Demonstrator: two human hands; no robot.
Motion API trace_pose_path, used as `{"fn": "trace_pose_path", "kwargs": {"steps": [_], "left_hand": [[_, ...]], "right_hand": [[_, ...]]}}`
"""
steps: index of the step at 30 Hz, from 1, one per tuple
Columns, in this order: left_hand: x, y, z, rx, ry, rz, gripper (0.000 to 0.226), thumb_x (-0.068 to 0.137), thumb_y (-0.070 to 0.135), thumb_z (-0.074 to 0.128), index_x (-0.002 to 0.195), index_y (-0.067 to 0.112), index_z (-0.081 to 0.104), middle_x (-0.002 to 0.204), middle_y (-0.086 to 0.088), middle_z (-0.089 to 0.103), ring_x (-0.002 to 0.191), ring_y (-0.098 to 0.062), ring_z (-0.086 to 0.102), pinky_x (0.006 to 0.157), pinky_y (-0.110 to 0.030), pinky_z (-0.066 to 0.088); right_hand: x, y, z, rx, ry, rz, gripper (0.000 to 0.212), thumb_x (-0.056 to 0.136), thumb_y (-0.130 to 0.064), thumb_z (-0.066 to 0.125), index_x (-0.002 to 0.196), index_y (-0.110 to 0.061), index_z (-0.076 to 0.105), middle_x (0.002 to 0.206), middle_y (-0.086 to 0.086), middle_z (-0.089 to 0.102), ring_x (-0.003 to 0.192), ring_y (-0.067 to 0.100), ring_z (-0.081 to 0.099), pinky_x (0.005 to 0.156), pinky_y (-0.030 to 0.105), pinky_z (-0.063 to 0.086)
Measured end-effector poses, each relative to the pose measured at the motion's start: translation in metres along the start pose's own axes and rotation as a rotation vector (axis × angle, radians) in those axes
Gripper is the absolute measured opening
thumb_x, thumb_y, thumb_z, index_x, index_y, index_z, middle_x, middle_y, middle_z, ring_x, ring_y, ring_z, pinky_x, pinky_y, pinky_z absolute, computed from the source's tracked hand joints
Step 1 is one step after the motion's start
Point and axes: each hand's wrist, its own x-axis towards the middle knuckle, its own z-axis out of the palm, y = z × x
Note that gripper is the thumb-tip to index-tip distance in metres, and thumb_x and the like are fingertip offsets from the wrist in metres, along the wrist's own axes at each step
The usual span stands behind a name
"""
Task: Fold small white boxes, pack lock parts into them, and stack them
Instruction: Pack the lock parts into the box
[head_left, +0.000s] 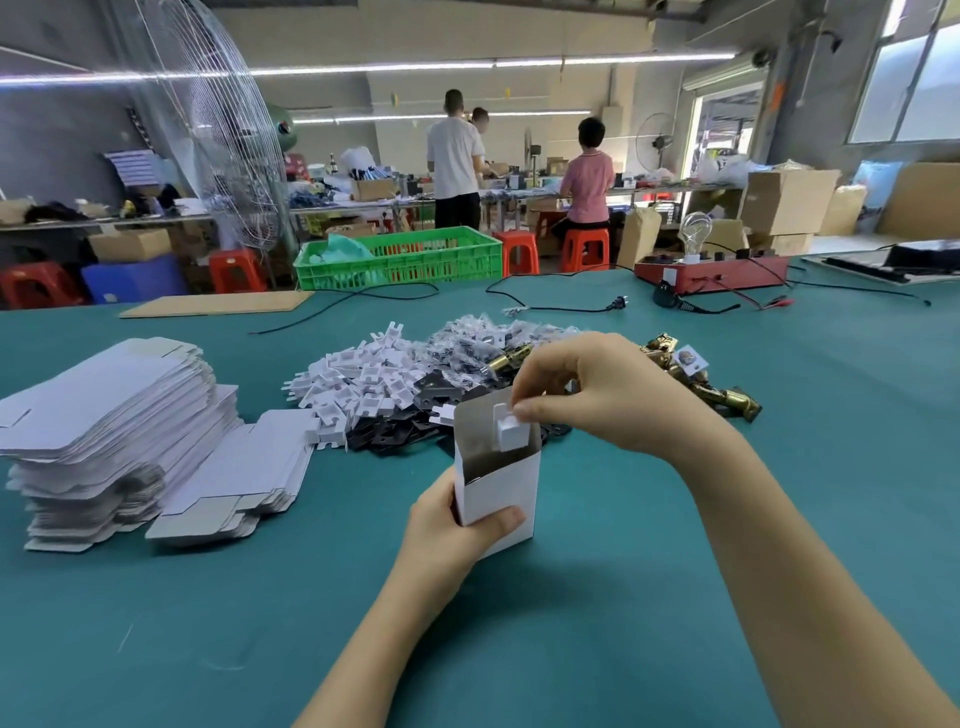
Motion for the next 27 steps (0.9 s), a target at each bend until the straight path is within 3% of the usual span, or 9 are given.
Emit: {"fn": "trace_pose_path", "kwargs": {"steps": [5, 9, 12, 15, 21, 24, 27], "left_hand": [[-0.001, 0.0, 0.002, 0.011, 0.004, 0.034, 0.044, 0.066, 0.017, 0.074, 0.107, 0.03, 0.067, 0.094, 0.014, 0.074, 0.083, 0.0, 0.066, 0.066, -0.013, 0.05], [-0.002, 0.0, 0.002, 0.019, 0.007, 0.041, 0.045, 0.066, 0.017, 0.074, 0.108, 0.033, 0.067, 0.094, 0.015, 0.074, 0.084, 0.0, 0.066, 0.068, -0.014, 0.05], [-0.002, -0.001, 0.002, 0.031, 0.01, 0.026, 0.043, 0.066, 0.018, 0.074, 0.106, 0.036, 0.068, 0.096, 0.014, 0.073, 0.085, -0.003, 0.066, 0.069, -0.015, 0.051], [-0.001, -0.001, 0.002, 0.022, 0.013, 0.011, 0.042, 0.066, 0.019, 0.074, 0.104, 0.034, 0.068, 0.095, 0.012, 0.073, 0.084, -0.003, 0.065, 0.069, -0.015, 0.052], [0.0, -0.002, 0.002, 0.025, 0.017, -0.008, 0.041, 0.065, 0.019, 0.075, 0.104, 0.029, 0.067, 0.093, 0.013, 0.073, 0.083, -0.002, 0.066, 0.068, -0.015, 0.051], [0.0, -0.003, 0.002, 0.029, 0.014, -0.008, 0.041, 0.065, 0.02, 0.075, 0.104, 0.029, 0.067, 0.094, 0.012, 0.074, 0.085, -0.003, 0.066, 0.069, -0.016, 0.051], [0.001, -0.004, 0.001, 0.031, 0.026, -0.018, 0.041, 0.064, 0.021, 0.076, 0.103, 0.03, 0.068, 0.094, 0.011, 0.074, 0.085, -0.005, 0.067, 0.068, -0.015, 0.052]], "right_hand": [[0.001, -0.001, 0.004, -0.139, -0.052, -0.024, 0.003, 0.082, -0.015, 0.075, 0.082, -0.018, 0.073, 0.074, -0.012, 0.062, 0.067, -0.004, 0.054, 0.062, 0.007, 0.038], [0.002, 0.001, 0.005, -0.261, -0.074, -0.03, 0.002, 0.081, -0.022, 0.075, 0.083, -0.023, 0.075, 0.079, -0.01, 0.042, 0.074, -0.002, 0.043, 0.064, 0.006, 0.032], [0.003, 0.002, 0.008, -0.293, -0.125, -0.037, 0.002, 0.082, -0.02, 0.074, 0.082, -0.021, 0.076, 0.079, -0.009, 0.039, 0.079, -0.013, 0.041, 0.068, 0.001, 0.03], [0.003, 0.004, 0.01, -0.318, -0.157, -0.015, 0.004, 0.084, -0.021, 0.072, 0.085, -0.023, 0.075, 0.081, -0.009, 0.037, 0.076, -0.005, 0.039, 0.067, 0.004, 0.032], [0.004, 0.005, 0.01, -0.345, -0.181, -0.002, 0.01, 0.089, -0.022, 0.066, 0.094, -0.021, 0.074, 0.082, -0.009, 0.039, 0.076, 0.002, 0.04, 0.065, 0.007, 0.032], [0.003, 0.006, 0.006, -0.315, -0.128, -0.013, 0.01, 0.089, -0.02, 0.065, 0.094, -0.019, 0.074, 0.078, -0.011, 0.044, 0.072, -0.009, 0.043, 0.065, 0.004, 0.031], [0.002, 0.01, 0.001, -0.221, -0.011, 0.009, 0.008, 0.088, -0.02, 0.066, 0.091, -0.017, 0.074, 0.073, 0.0, 0.056, 0.063, -0.004, 0.046, 0.058, 0.008, 0.035]]}}
